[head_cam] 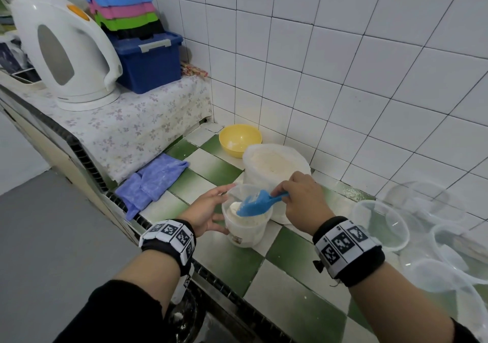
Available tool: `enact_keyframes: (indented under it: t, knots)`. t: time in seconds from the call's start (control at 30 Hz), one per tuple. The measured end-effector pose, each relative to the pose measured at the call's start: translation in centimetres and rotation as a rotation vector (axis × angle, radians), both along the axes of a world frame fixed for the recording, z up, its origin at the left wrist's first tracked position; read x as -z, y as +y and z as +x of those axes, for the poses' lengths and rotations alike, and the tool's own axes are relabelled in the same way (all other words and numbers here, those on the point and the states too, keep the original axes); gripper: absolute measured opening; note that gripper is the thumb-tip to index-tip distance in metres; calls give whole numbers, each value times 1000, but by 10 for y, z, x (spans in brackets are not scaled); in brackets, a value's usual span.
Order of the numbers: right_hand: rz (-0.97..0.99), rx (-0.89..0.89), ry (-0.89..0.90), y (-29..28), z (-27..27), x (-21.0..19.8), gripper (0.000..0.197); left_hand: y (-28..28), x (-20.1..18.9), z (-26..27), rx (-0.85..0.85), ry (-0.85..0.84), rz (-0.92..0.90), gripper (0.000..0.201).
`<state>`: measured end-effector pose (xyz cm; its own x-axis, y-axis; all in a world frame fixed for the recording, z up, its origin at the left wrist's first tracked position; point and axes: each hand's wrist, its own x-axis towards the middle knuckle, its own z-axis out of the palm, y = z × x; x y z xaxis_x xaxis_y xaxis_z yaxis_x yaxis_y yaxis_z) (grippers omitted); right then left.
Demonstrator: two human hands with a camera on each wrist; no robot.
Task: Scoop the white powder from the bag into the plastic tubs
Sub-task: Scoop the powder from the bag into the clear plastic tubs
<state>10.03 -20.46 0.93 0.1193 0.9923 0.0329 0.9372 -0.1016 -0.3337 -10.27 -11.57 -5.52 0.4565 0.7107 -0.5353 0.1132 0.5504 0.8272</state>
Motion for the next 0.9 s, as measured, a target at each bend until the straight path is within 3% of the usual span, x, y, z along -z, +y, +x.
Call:
enact_keyframes:
  t: [0.2,0.4,0.5,0.57,0.73,0.9]
  knots:
    - [-52,68,77,1,6,-5,27,0,-1,1,0,2,-2,30]
    - [-27,169,471,2,27,-35,19,1,0,0,8,9,4,31]
    - [78,266,529,9,40,-44,21,2,1,1,13,19,11,30]
    - [130,317,380,16,48,-44,23,2,1,1,18,24,17,30]
    - [28,290,-303,28,46,-40,30,5,1,0,25,29,20,29]
    - [-45,217,-539,36,36,-28,21,6,0,0,27,23,13,28]
